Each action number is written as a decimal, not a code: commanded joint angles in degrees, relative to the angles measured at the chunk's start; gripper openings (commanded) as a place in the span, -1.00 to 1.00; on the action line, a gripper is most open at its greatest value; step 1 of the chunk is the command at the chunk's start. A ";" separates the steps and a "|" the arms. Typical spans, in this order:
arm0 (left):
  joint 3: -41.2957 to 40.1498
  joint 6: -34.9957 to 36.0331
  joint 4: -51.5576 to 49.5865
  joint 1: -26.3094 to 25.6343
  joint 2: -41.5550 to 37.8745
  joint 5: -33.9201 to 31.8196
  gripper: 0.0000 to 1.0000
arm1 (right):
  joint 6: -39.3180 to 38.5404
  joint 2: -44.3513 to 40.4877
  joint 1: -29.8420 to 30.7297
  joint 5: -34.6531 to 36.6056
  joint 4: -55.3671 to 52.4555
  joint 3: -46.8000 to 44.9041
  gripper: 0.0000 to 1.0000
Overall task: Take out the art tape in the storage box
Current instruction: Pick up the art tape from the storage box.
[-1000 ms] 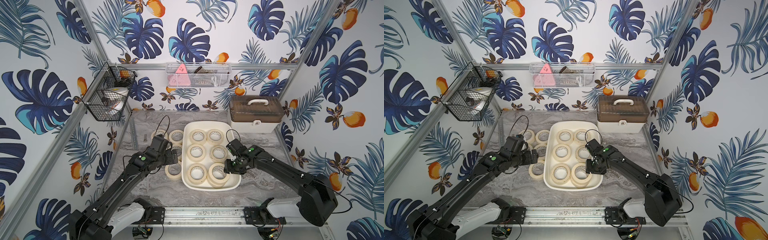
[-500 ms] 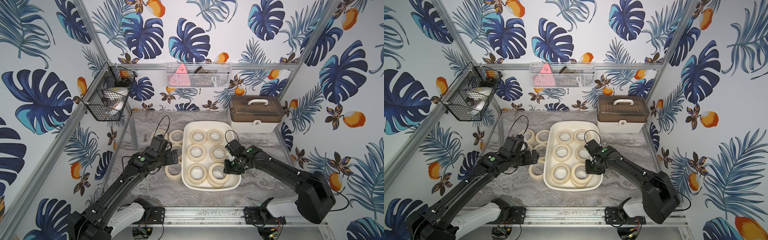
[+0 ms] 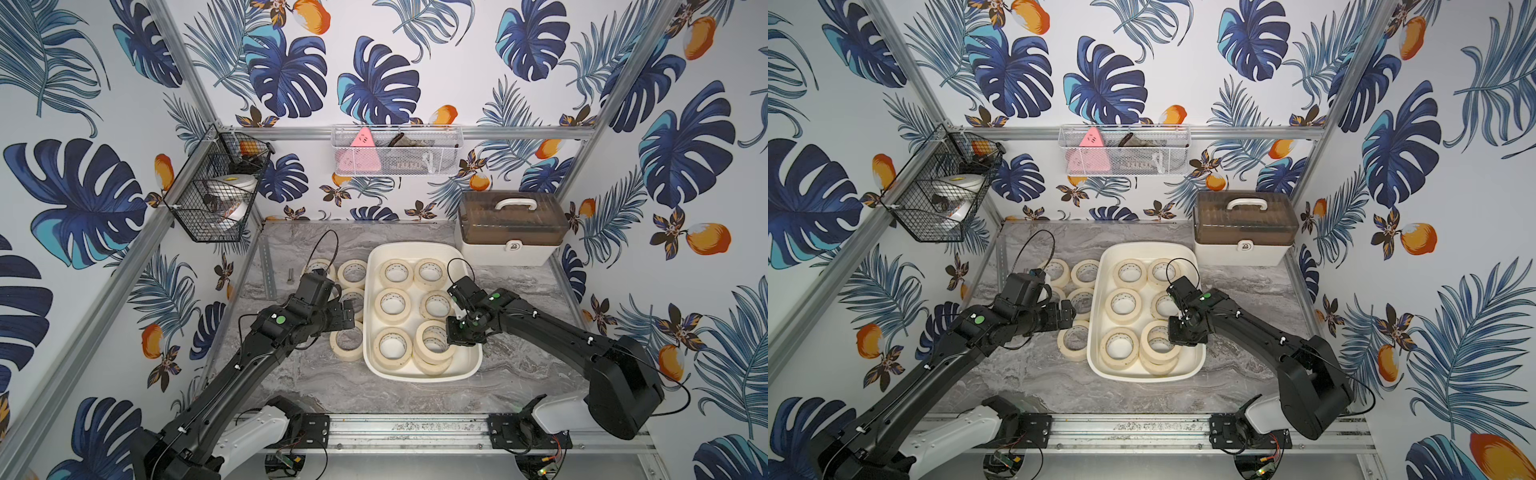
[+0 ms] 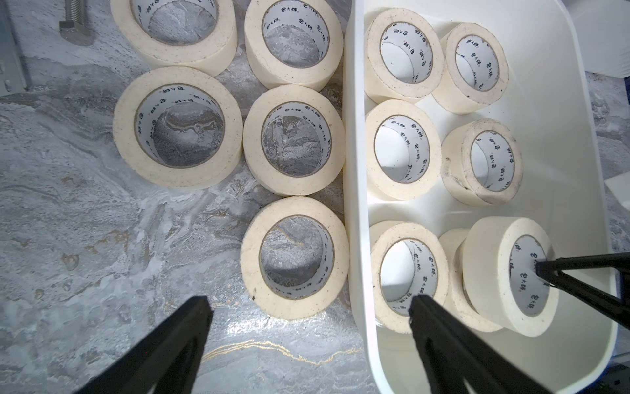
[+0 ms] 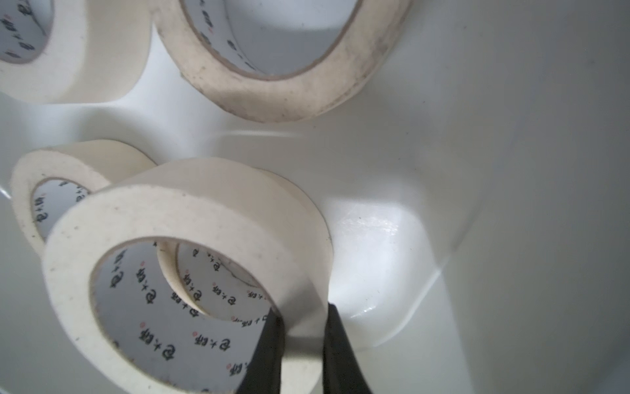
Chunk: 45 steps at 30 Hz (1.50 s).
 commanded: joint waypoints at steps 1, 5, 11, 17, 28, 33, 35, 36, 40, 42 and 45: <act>0.99 1.04 -1.10 0.02 -0.35 -0.49 0.97 | 0.83 -0.21 0.83 -0.38 1.81 2.52 -0.78; 2.20 1.17 -1.82 -0.02 -0.11 0.28 0.97 | 1.60 -0.21 1.93 -0.78 1.09 4.91 -0.81; 4.27 2.65 -3.20 -0.02 0.07 2.70 0.97 | 2.73 0.70 4.34 0.25 0.70 9.85 -0.84; 9.18 3.28 -8.48 -0.19 1.18 1.31 0.86 | 4.00 4.82 9.11 2.34 1.04 18.05 -0.86; 13.77 2.71 -14.67 -3.86 3.43 -1.43 0.72 | 6.11 14.56 18.01 3.55 2.33 29.63 -0.87; 13.10 2.53 -15.28 -5.57 3.77 -3.10 0.70 | 6.79 17.98 20.84 3.10 2.96 33.57 -0.87; 12.73 2.53 -15.20 -6.11 4.00 -3.24 0.69 | 7.04 18.95 21.44 2.85 3.12 34.44 -0.87; 12.45 2.60 -15.12 -6.41 4.13 -3.28 0.69 | 7.13 19.27 21.75 2.70 3.35 34.84 -0.87; 11.75 2.71 -15.12 -7.20 5.33 -3.96 0.65 | 7.41 20.20 22.58 2.61 3.84 35.81 -0.87; 11.32 2.88 -15.28 -7.43 6.18 -4.42 0.57 | 7.51 20.48 22.92 2.73 3.90 36.12 -0.87; 10.50 3.01 -14.71 -7.48 7.03 -4.09 0.43 | 7.67 20.63 23.29 2.62 3.97 36.31 -0.87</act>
